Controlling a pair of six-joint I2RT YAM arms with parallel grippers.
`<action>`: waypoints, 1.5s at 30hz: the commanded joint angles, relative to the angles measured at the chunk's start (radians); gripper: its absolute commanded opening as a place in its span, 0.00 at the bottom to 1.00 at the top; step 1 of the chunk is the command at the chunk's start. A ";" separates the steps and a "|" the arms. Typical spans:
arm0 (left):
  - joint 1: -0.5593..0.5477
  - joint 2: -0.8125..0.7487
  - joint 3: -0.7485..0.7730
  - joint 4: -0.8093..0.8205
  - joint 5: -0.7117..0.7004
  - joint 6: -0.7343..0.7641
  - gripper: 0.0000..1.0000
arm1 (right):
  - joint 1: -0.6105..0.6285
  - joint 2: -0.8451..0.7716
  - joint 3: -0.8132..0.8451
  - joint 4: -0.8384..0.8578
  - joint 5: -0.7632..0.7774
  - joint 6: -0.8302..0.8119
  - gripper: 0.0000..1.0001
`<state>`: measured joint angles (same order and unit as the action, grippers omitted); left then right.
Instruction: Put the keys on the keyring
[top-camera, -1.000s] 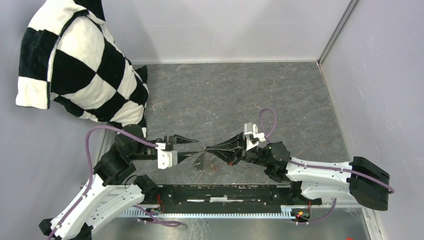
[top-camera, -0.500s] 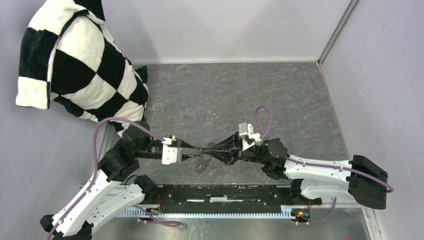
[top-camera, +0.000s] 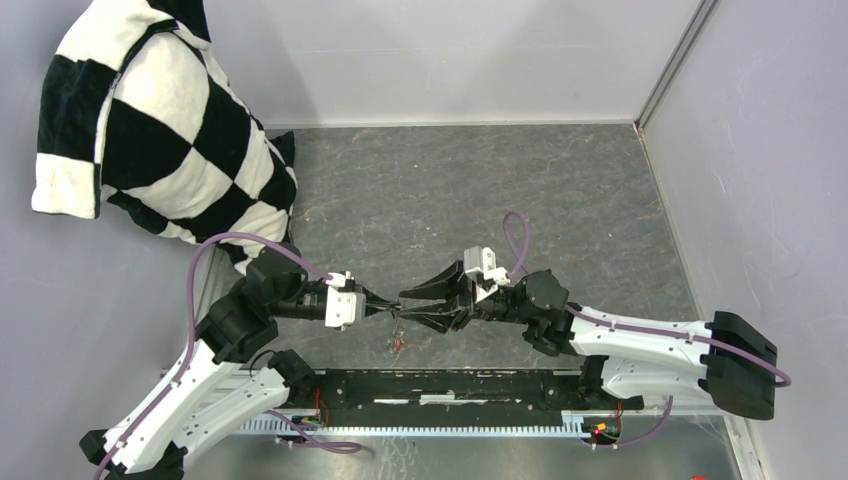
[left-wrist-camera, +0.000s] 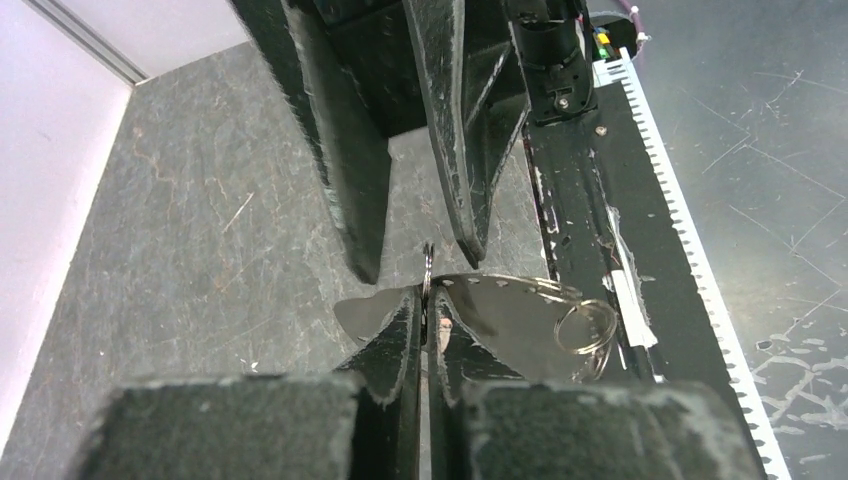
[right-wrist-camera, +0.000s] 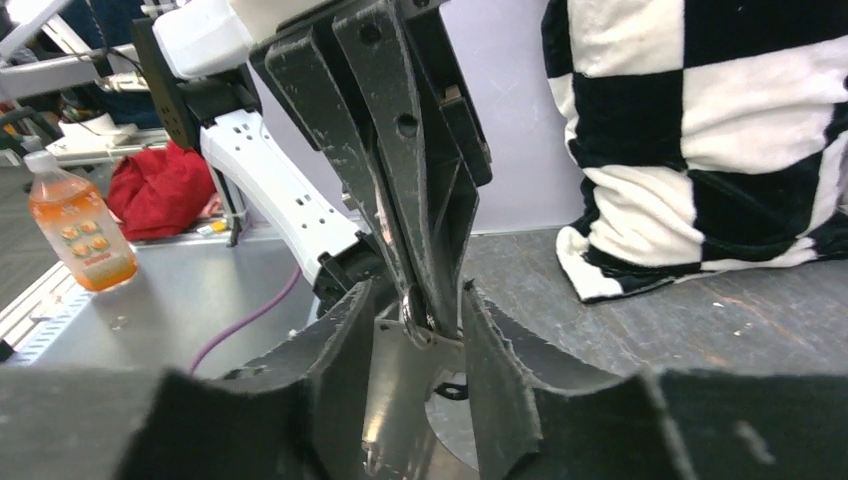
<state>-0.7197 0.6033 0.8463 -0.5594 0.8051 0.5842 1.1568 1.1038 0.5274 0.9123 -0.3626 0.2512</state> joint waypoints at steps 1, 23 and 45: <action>-0.001 0.000 0.023 -0.035 -0.021 0.041 0.02 | 0.003 -0.067 0.125 -0.218 -0.020 -0.109 0.54; -0.002 0.095 0.150 -0.235 -0.047 0.234 0.02 | -0.026 0.150 0.768 -1.273 -0.143 -0.500 0.38; -0.001 0.116 0.176 -0.225 -0.069 0.215 0.02 | -0.026 0.162 0.727 -1.226 -0.148 -0.474 0.37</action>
<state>-0.7197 0.7204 0.9756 -0.8223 0.7338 0.7887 1.1320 1.2762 1.2610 -0.3676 -0.4965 -0.2398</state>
